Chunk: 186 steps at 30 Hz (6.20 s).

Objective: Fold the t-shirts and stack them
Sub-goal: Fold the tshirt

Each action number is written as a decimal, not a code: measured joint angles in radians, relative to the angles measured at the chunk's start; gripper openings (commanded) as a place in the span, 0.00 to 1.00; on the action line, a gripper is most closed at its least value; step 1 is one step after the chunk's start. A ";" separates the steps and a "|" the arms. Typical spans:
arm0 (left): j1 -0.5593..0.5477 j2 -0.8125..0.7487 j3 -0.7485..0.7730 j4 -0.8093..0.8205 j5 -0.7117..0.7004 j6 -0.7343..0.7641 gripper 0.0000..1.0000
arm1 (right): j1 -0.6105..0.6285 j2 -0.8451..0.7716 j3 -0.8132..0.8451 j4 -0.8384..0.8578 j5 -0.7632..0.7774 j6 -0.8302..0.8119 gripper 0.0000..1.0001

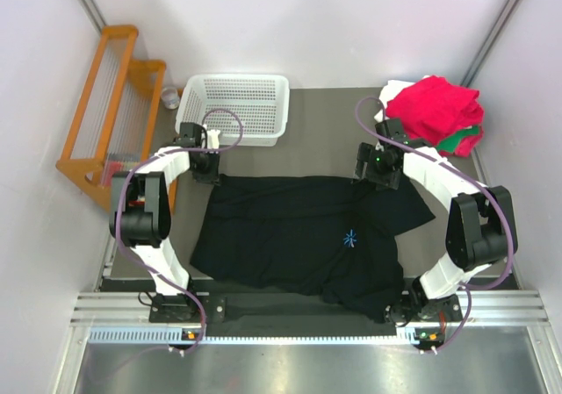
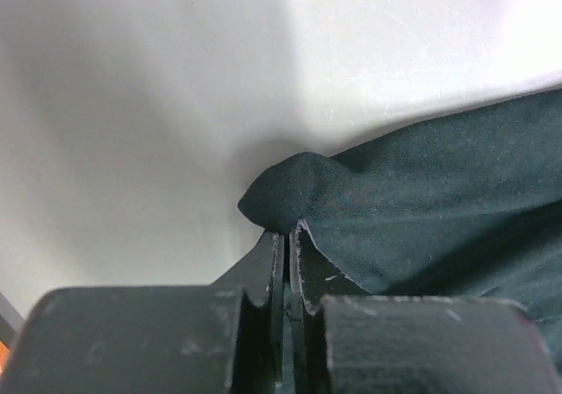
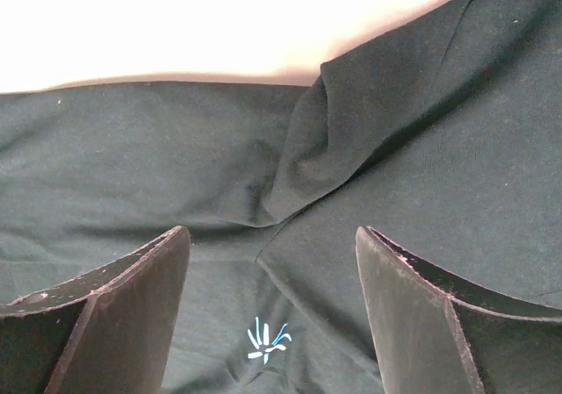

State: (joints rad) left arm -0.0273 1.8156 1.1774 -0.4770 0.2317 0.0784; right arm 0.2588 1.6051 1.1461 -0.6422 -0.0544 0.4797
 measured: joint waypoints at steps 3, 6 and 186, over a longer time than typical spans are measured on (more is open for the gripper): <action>0.000 0.000 -0.003 0.007 -0.002 -0.002 0.00 | 0.000 0.000 0.000 0.000 0.000 0.000 0.76; 0.002 0.000 -0.009 0.015 -0.008 -0.002 0.00 | 0.000 0.000 0.000 0.000 0.001 0.000 0.76; -0.183 -0.217 -0.100 -0.104 -0.176 0.151 0.99 | 0.271 -0.083 0.095 -0.069 0.236 0.033 0.72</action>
State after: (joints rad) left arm -0.2100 1.5990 1.0771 -0.5812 0.0555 0.2298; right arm 0.5301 1.5219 1.2415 -0.7109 0.1814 0.5129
